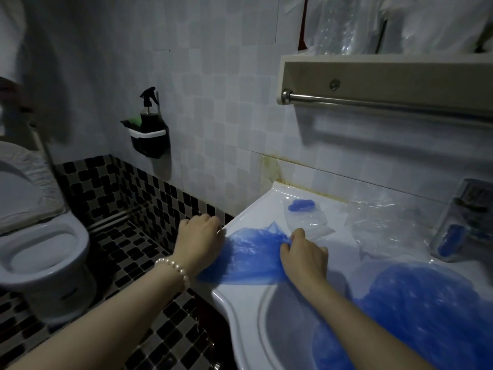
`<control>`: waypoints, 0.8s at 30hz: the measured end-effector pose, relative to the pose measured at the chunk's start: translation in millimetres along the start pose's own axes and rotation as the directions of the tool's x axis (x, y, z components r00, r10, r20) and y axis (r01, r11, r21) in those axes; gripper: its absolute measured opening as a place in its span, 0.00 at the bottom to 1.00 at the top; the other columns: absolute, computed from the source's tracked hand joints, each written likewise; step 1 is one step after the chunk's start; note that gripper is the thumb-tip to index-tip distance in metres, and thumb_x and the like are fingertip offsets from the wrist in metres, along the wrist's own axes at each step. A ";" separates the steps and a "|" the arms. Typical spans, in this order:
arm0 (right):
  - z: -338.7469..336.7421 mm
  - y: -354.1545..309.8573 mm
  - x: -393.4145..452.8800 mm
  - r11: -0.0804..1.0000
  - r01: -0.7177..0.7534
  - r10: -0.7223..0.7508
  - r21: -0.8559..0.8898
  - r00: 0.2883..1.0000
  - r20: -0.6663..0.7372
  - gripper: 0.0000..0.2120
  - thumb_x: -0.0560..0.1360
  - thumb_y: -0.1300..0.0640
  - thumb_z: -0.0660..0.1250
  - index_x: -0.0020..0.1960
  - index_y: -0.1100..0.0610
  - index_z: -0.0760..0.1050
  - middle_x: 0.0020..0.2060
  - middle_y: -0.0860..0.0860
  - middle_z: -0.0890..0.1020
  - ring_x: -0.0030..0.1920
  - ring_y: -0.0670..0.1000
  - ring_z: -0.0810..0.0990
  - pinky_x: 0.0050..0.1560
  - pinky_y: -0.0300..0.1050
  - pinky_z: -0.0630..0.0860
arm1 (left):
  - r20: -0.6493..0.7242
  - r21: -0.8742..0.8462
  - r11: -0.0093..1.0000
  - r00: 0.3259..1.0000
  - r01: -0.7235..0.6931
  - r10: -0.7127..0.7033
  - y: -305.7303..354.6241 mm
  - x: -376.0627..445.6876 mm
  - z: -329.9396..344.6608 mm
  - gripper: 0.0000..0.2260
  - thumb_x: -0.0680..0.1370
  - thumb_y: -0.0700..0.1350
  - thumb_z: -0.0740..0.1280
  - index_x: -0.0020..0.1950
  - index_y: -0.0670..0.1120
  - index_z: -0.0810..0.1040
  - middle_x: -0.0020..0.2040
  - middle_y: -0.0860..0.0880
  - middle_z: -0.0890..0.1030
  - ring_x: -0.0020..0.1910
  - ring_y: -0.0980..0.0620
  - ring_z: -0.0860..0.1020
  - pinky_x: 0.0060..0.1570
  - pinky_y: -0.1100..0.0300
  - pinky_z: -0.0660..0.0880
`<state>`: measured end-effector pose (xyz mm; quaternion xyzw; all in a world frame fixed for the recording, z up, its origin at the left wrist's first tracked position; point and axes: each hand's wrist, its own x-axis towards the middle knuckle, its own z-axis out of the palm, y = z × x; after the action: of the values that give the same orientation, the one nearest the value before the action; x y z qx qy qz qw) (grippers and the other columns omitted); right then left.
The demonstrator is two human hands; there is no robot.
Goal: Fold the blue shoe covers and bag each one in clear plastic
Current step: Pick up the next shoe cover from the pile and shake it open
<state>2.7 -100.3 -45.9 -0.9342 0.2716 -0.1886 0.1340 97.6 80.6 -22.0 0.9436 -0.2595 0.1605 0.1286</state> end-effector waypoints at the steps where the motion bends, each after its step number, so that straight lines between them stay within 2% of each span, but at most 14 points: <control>1: -0.3 -1.3 -1.6 1.000 0.010 -0.010 -0.003 1.000 0.000 0.04 0.79 0.54 0.53 0.49 0.54 0.63 0.48 0.54 0.82 0.50 0.58 0.79 0.53 0.49 0.65 | 0.093 -0.171 0.984 0.995 0.042 -0.026 4.5 5.0 -2.9 0.14 0.80 0.56 0.58 0.48 0.48 0.76 0.45 0.51 0.78 0.45 0.52 0.75 0.54 0.54 0.70; 3: -1.2 -4.5 -4.2 1.000 0.021 -0.021 -0.008 1.000 0.003 0.06 0.79 0.54 0.53 0.52 0.55 0.65 0.48 0.54 0.82 0.51 0.58 0.79 0.54 0.48 0.65 | 0.360 -0.467 0.869 0.933 0.165 0.016 16.4 15.4 -9.5 0.21 0.75 0.61 0.65 0.48 0.42 0.79 0.42 0.48 0.80 0.42 0.52 0.76 0.48 0.55 0.73; 4: -1.8 -6.1 -5.6 1.000 0.025 -0.025 -0.009 1.000 0.007 0.07 0.79 0.53 0.54 0.53 0.55 0.66 0.49 0.54 0.82 0.51 0.58 0.79 0.54 0.48 0.65 | 0.458 -0.525 0.824 0.887 0.214 0.061 22.0 19.3 -12.8 0.23 0.72 0.60 0.69 0.49 0.40 0.80 0.41 0.48 0.80 0.41 0.52 0.76 0.45 0.56 0.73; 6: -3.0 -8.2 -8.2 1.000 0.030 -0.030 -0.004 1.000 0.008 0.08 0.79 0.53 0.54 0.53 0.55 0.67 0.49 0.54 0.82 0.50 0.58 0.79 0.55 0.48 0.66 | 0.585 -0.493 0.831 0.805 0.256 0.100 30.3 25.8 -17.8 0.21 0.67 0.54 0.77 0.49 0.40 0.81 0.42 0.48 0.80 0.42 0.52 0.76 0.44 0.59 0.75; 8: -5.0 -8.7 -10.7 0.999 0.035 -0.035 0.006 0.999 0.004 0.07 0.79 0.52 0.54 0.52 0.55 0.66 0.48 0.54 0.82 0.49 0.57 0.79 0.56 0.48 0.67 | 0.657 -0.365 0.900 0.750 0.237 0.070 35.1 30.8 -20.8 0.18 0.65 0.50 0.79 0.50 0.43 0.82 0.43 0.50 0.81 0.42 0.53 0.77 0.43 0.61 0.74; 12: -14.8 -5.3 -8.3 0.982 -0.035 0.017 0.185 0.995 0.095 0.07 0.78 0.50 0.58 0.49 0.53 0.65 0.43 0.51 0.78 0.42 0.54 0.74 0.52 0.46 0.70 | 0.680 -0.272 0.945 0.731 0.184 0.054 36.4 34.4 -21.8 0.14 0.64 0.46 0.79 0.47 0.44 0.82 0.42 0.49 0.80 0.41 0.51 0.78 0.45 0.62 0.75; 15: -22.7 -3.8 7.9 0.849 -0.130 0.029 0.512 0.979 0.200 0.10 0.74 0.54 0.67 0.51 0.53 0.68 0.39 0.49 0.76 0.42 0.53 0.76 0.48 0.46 0.74 | 0.542 -0.444 0.881 0.832 0.162 0.119 34.6 35.5 -31.8 0.09 0.65 0.38 0.77 0.40 0.45 0.79 0.39 0.48 0.79 0.39 0.52 0.76 0.40 0.63 0.73; 17: -33.4 -7.3 13.2 0.683 -0.021 -0.041 0.731 0.997 0.066 0.22 0.67 0.59 0.74 0.56 0.52 0.69 0.44 0.46 0.75 0.46 0.52 0.76 0.48 0.41 0.74 | 0.274 -0.531 0.847 0.950 0.023 0.147 35.1 38.8 -43.4 0.10 0.67 0.36 0.75 0.37 0.46 0.75 0.34 0.50 0.76 0.34 0.54 0.73 0.31 0.67 0.68; 18: -39.3 -9.0 13.7 0.626 0.096 -0.080 0.773 0.995 -0.059 0.31 0.63 0.61 0.77 0.62 0.52 0.67 0.50 0.45 0.73 0.50 0.49 0.75 0.49 0.38 0.73 | 0.079 -0.482 0.870 0.983 -0.107 0.165 35.7 38.9 -49.7 0.10 0.68 0.36 0.73 0.36 0.46 0.73 0.32 0.51 0.74 0.32 0.54 0.72 0.29 0.70 0.64; 19: -45.0 -10.9 13.2 0.614 0.222 -0.127 0.758 0.975 -0.183 0.39 0.61 0.61 0.79 0.68 0.52 0.64 0.56 0.44 0.69 0.54 0.47 0.73 0.53 0.36 0.71 | -0.144 -0.363 0.894 0.964 -0.262 0.224 35.7 38.0 -54.4 0.10 0.69 0.36 0.70 0.36 0.46 0.71 0.32 0.52 0.73 0.31 0.52 0.72 0.28 0.70 0.62; 20: -49.0 -12.5 13.0 0.635 0.343 -0.189 0.692 0.938 -0.291 0.45 0.61 0.60 0.80 0.71 0.51 0.60 0.61 0.44 0.66 0.59 0.46 0.71 0.58 0.36 0.69 | -0.313 -0.194 0.896 0.891 -0.400 0.330 34.5 35.9 -56.8 0.09 0.68 0.35 0.68 0.35 0.46 0.70 0.32 0.50 0.73 0.31 0.48 0.72 0.29 0.68 0.62; 21: -51.2 -13.5 12.6 0.661 0.457 -0.267 0.595 0.884 -0.383 0.48 0.61 0.58 0.80 0.73 0.50 0.56 0.65 0.45 0.63 0.64 0.47 0.68 0.62 0.37 0.67 | -0.388 -0.046 0.868 0.810 -0.494 0.440 33.1 31.9 -56.7 0.07 0.65 0.35 0.67 0.34 0.44 0.71 0.33 0.48 0.73 0.31 0.45 0.72 0.30 0.63 0.63; 22: -50.8 -13.4 12.0 0.679 0.554 -0.354 0.481 0.822 -0.447 0.49 0.61 0.56 0.79 0.73 0.48 0.55 0.68 0.46 0.62 0.67 0.47 0.65 0.65 0.37 0.64 | -0.386 0.035 0.833 0.761 -0.552 0.521 30.2 27.0 -51.4 0.07 0.62 0.36 0.67 0.34 0.44 0.72 0.33 0.46 0.74 0.31 0.44 0.72 0.30 0.60 0.64; 24: -39.0 -10.3 10.2 0.676 0.693 -0.536 0.251 0.696 -0.478 0.45 0.60 0.56 0.76 0.72 0.49 0.59 0.70 0.52 0.64 0.69 0.51 0.64 0.67 0.38 0.61 | -0.263 0.062 0.788 0.752 -0.613 0.605 23.3 13.1 -30.2 0.06 0.60 0.38 0.67 0.34 0.44 0.73 0.34 0.46 0.74 0.31 0.44 0.72 0.30 0.57 0.68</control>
<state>-1.3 -103.4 -4.6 -0.8672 -0.0915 -0.4459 0.2020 88.7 65.1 14.2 0.7750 -0.5346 0.3164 0.1162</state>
